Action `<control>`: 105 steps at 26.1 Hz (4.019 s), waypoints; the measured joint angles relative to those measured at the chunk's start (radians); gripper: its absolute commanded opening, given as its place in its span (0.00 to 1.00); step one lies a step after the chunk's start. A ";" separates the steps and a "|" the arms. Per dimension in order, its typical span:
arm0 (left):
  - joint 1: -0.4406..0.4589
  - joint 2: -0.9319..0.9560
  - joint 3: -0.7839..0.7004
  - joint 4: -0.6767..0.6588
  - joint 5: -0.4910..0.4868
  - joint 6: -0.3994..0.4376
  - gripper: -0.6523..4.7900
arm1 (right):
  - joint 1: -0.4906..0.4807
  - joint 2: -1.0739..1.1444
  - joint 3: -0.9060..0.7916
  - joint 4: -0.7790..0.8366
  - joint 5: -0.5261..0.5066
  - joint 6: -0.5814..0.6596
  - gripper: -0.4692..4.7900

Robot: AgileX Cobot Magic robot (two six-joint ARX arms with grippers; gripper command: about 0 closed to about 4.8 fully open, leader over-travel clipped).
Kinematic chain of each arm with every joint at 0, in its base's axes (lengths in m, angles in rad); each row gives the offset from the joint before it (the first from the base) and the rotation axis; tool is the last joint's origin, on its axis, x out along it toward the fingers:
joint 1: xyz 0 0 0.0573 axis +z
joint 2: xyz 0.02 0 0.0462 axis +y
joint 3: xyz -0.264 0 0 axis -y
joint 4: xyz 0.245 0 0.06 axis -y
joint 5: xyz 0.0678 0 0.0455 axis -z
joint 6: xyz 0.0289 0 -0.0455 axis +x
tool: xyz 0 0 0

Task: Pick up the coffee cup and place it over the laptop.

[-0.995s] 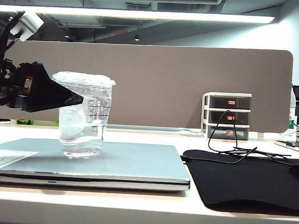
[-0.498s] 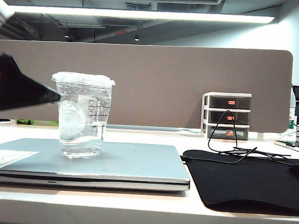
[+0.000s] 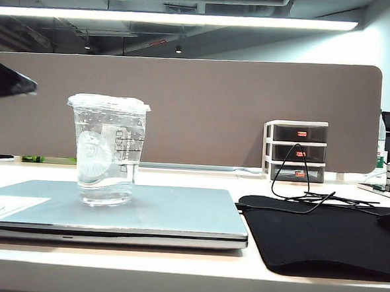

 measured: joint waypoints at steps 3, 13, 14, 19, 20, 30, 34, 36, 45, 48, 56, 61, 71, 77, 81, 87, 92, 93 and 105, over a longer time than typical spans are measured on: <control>0.000 -0.088 0.000 -0.084 -0.039 0.000 0.11 | 0.000 0.000 0.000 0.009 0.044 0.000 0.08; 0.000 -0.505 0.000 -0.475 -0.193 0.001 0.11 | 0.000 0.000 0.000 0.015 0.313 -0.040 0.08; 0.000 -0.588 0.000 -0.574 -0.222 0.002 0.11 | 0.000 0.000 0.000 0.015 0.357 -0.075 0.08; 0.000 -0.791 0.000 -0.771 -0.343 0.000 0.11 | 0.000 0.000 0.000 0.022 0.527 -0.107 0.08; 0.000 -0.837 0.000 -0.797 -0.382 0.000 0.11 | 0.000 0.000 0.000 0.022 0.558 -0.108 0.08; -0.006 -0.851 0.013 -0.842 -0.494 -0.011 0.11 | 0.000 0.000 0.000 0.028 0.655 -0.182 0.08; -0.006 -0.851 -0.008 -0.800 -0.431 -0.001 0.11 | 0.000 0.000 0.000 0.028 0.614 -0.184 0.08; -0.006 -0.851 -0.012 -0.799 -0.431 0.000 0.11 | 0.000 0.000 0.000 0.028 0.613 -0.184 0.08; -0.005 -0.851 -0.028 -0.805 -0.476 0.000 0.11 | 0.000 0.000 0.000 0.029 0.616 -0.184 0.08; -0.005 -0.851 -0.028 -0.795 -0.476 0.000 0.11 | -0.001 0.000 0.000 0.043 0.684 -0.209 0.08; -0.005 -0.851 -0.028 -0.795 -0.477 0.000 0.11 | -0.022 0.000 0.000 0.082 0.673 -0.260 0.08; -0.005 -0.851 -0.028 -0.724 -0.521 0.042 0.11 | -0.065 0.000 0.000 0.077 0.642 -0.256 0.08; 0.021 -0.851 -0.028 -0.808 -0.546 0.088 0.11 | -0.171 0.000 0.000 0.081 0.545 -0.224 0.08; 0.071 -0.851 -0.027 -0.742 -0.565 0.048 0.11 | -0.175 0.000 0.000 0.079 0.534 -0.206 0.08; 0.071 -0.851 -0.028 -0.745 -0.565 0.048 0.11 | -0.175 0.000 0.000 0.077 0.533 -0.206 0.08; 0.071 -0.851 -0.028 -0.747 -0.565 0.048 0.11 | -0.175 0.000 0.000 0.077 0.533 -0.206 0.08; 0.071 -0.851 -0.028 -0.747 -0.565 0.048 0.11 | -0.175 0.000 0.000 0.077 0.533 -0.206 0.08; 0.071 -0.851 -0.028 -0.747 -0.565 0.048 0.11 | -0.175 0.000 0.000 0.076 0.533 -0.206 0.08; 0.210 -0.851 -0.028 -0.784 -0.280 0.048 0.11 | -0.175 0.000 0.000 0.073 0.532 -0.206 0.08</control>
